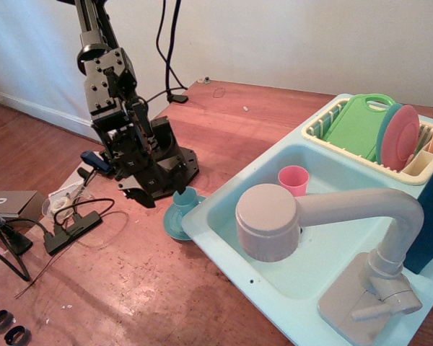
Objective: Put cup from anywhere into sink
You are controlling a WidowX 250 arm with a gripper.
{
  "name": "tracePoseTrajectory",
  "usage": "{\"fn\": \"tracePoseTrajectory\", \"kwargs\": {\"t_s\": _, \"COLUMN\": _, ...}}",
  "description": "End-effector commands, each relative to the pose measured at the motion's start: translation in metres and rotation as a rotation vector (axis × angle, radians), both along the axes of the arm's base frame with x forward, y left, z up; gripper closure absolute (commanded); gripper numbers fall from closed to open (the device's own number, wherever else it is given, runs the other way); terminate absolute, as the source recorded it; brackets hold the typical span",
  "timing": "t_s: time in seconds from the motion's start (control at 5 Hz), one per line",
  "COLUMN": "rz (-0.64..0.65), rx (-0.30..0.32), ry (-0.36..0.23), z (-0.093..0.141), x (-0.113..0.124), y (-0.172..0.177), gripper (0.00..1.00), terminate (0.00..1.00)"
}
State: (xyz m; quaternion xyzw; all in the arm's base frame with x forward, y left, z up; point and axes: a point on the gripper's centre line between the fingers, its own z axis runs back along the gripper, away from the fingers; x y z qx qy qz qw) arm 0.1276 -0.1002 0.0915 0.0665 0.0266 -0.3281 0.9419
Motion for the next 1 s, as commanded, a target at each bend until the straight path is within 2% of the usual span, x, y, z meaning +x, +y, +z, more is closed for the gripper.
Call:
{"fn": "tracePoseTrajectory", "kwargs": {"t_s": 0.0, "rz": 0.000, "rx": 0.000, "ry": 0.000, "z": 0.000, "x": 0.000, "y": 0.000, "gripper": 0.00, "terminate": 0.00}}
{"fn": "tracePoseTrajectory", "kwargs": {"t_s": 0.6, "rz": 0.014, "rx": -0.056, "ry": 0.046, "z": -0.043, "x": 0.009, "y": 0.009, "gripper": 0.00, "terminate": 0.00}}
{"fn": "tracePoseTrajectory", "kwargs": {"t_s": 0.8, "rz": 0.006, "rx": -0.049, "ry": 0.055, "z": -0.047, "x": 0.016, "y": 0.008, "gripper": 0.00, "terminate": 0.00}}
